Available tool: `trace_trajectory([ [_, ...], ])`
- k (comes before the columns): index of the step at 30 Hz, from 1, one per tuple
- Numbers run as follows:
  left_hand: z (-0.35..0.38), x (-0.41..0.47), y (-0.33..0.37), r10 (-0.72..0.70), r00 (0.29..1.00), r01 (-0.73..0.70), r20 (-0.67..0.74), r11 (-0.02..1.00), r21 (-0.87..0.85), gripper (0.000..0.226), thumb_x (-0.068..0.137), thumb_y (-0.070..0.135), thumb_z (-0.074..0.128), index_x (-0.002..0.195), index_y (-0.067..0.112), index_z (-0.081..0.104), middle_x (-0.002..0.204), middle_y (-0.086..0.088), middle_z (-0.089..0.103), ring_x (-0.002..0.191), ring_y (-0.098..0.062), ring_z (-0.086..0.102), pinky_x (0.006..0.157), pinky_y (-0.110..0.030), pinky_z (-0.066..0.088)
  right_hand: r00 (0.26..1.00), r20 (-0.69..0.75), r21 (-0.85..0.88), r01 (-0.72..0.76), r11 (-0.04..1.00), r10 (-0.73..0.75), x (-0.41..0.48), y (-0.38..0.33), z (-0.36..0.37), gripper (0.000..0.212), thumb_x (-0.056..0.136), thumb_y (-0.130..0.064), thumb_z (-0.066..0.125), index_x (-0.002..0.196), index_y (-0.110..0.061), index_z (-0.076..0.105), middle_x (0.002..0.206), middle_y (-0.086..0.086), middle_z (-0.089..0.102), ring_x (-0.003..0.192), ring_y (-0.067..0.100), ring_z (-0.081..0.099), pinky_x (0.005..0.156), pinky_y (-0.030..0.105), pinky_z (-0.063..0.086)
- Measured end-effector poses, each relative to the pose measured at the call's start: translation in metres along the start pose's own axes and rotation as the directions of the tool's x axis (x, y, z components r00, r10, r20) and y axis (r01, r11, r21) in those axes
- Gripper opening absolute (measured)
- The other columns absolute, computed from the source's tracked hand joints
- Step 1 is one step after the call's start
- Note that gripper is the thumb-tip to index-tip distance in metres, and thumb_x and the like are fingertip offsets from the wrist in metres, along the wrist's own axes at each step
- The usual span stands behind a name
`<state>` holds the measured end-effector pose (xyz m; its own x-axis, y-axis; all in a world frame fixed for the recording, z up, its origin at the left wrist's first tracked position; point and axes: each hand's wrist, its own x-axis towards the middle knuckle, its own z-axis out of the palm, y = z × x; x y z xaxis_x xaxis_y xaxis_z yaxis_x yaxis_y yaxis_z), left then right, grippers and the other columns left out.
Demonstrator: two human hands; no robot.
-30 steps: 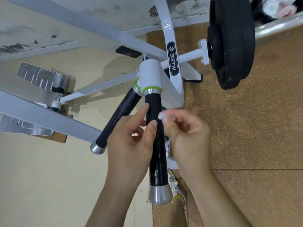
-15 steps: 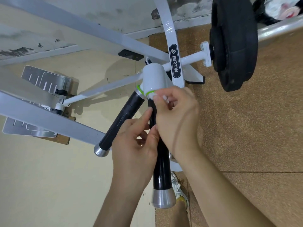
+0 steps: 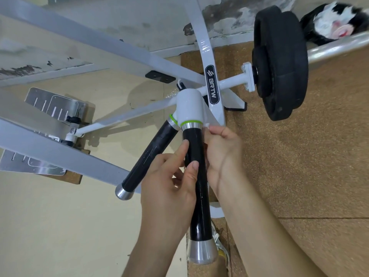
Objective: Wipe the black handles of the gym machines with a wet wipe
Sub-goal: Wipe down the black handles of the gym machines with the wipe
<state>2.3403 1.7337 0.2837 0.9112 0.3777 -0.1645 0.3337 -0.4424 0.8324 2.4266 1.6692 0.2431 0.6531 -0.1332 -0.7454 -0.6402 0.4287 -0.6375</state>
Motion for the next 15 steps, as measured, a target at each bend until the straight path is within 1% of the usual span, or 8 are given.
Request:
trace_trajectory([
  [1, 0.000, 0.000, 0.000, 0.005, 1.000, -0.005, -0.002, 1.000, -0.001, 0.040, 0.087, 0.020, 0.064, 0.115, 0.045, 0.053, 0.088, 0.009, 0.058, 0.080, -0.001, 0.057, 0.067, -0.009, 0.047, 0.998, 0.018, 0.057, -0.066, 0.996, 0.065, -0.003, -0.001, -0.001, 0.015, 0.087, -0.005, 0.065, 0.080, -0.016, 0.058, 0.096, 0.023, 0.067, 0.077, 0.032, 0.066, 0.065, 0.044, 0.060],
  [3, 0.000, 0.001, -0.001, 0.009, 1.000, -0.009, -0.002, 1.000, -0.001, 0.041, 0.086, 0.020, 0.065, 0.115, 0.046, 0.053, 0.087, 0.009, 0.057, 0.079, -0.002, 0.057, 0.066, -0.008, 0.047, 0.998, 0.032, 0.081, -0.057, 0.995, 0.054, -0.009, 0.001, -0.007, 0.015, 0.087, -0.004, 0.065, 0.079, -0.015, 0.058, 0.098, 0.024, 0.068, 0.082, 0.035, 0.067, 0.073, 0.053, 0.058],
  [6, 0.000, 0.002, -0.001, 0.017, 1.000, -0.017, -0.002, 1.000, -0.006, 0.042, 0.086, 0.019, 0.065, 0.115, 0.046, 0.054, 0.085, 0.008, 0.057, 0.078, -0.001, 0.057, 0.065, -0.007, 0.046, 0.974, 0.032, -0.087, 0.224, 0.971, -0.223, -0.013, 0.004, -0.011, 0.015, 0.085, -0.005, 0.067, 0.076, -0.015, 0.061, 0.085, 0.014, 0.067, 0.081, 0.031, 0.068, 0.082, 0.053, 0.055],
  [8, -0.001, 0.003, -0.003, 0.023, 1.000, -0.023, -0.007, 0.999, -0.025, 0.040, 0.085, 0.017, 0.067, 0.115, 0.043, 0.057, 0.084, 0.006, 0.057, 0.076, -0.001, 0.057, 0.064, -0.007, 0.045, 0.948, 0.032, -0.164, 0.317, 0.934, -0.316, -0.010, 0.004, -0.010, 0.016, 0.083, -0.006, 0.069, 0.074, -0.017, 0.062, 0.082, 0.013, 0.068, 0.080, 0.031, 0.069, 0.080, 0.050, 0.056],
  [9, -0.001, 0.004, -0.004, 0.021, 1.000, -0.021, -0.007, 0.999, -0.034, 0.039, 0.085, 0.017, 0.067, 0.115, 0.041, 0.059, 0.084, 0.005, 0.057, 0.075, -0.001, 0.057, 0.063, -0.007, 0.045, 0.959, 0.015, -0.141, 0.281, 0.949, -0.282, -0.007, 0.003, -0.008, 0.016, 0.083, -0.004, 0.068, 0.074, -0.016, 0.062, 0.080, 0.012, 0.067, 0.077, 0.030, 0.068, 0.079, 0.050, 0.057],
  [12, -0.002, 0.004, -0.005, 0.020, 1.000, -0.020, 0.000, 0.999, -0.038, 0.038, 0.084, 0.018, 0.068, 0.116, 0.037, 0.062, 0.085, 0.004, 0.058, 0.075, -0.001, 0.057, 0.064, -0.006, 0.044, 0.998, 0.005, 0.122, -0.070, 0.990, 0.070, 0.003, -0.005, 0.003, 0.021, 0.085, 0.003, 0.065, 0.076, -0.014, 0.056, 0.072, 0.011, 0.063, 0.061, 0.023, 0.062, 0.059, 0.035, 0.058],
  [13, -0.002, 0.005, -0.004, 0.022, 1.000, -0.022, -0.001, 0.999, -0.041, 0.038, 0.084, 0.017, 0.068, 0.116, 0.036, 0.062, 0.085, 0.004, 0.058, 0.075, 0.000, 0.057, 0.064, -0.006, 0.044, 0.991, 0.014, 0.149, -0.131, 0.980, 0.131, 0.004, -0.006, 0.005, 0.021, 0.085, 0.003, 0.064, 0.076, -0.014, 0.055, 0.070, 0.012, 0.062, 0.059, 0.023, 0.061, 0.054, 0.032, 0.056],
  [15, -0.002, 0.004, -0.003, 0.021, 1.000, -0.021, -0.001, 0.998, -0.054, 0.039, 0.084, 0.017, 0.068, 0.115, 0.039, 0.061, 0.085, 0.006, 0.057, 0.075, 0.001, 0.057, 0.064, -0.006, 0.044, 0.994, 0.002, 0.113, -0.110, 0.987, 0.111, 0.003, -0.003, 0.003, 0.020, 0.084, 0.001, 0.066, 0.076, -0.014, 0.057, 0.074, 0.014, 0.064, 0.065, 0.027, 0.063, 0.063, 0.042, 0.058],
])
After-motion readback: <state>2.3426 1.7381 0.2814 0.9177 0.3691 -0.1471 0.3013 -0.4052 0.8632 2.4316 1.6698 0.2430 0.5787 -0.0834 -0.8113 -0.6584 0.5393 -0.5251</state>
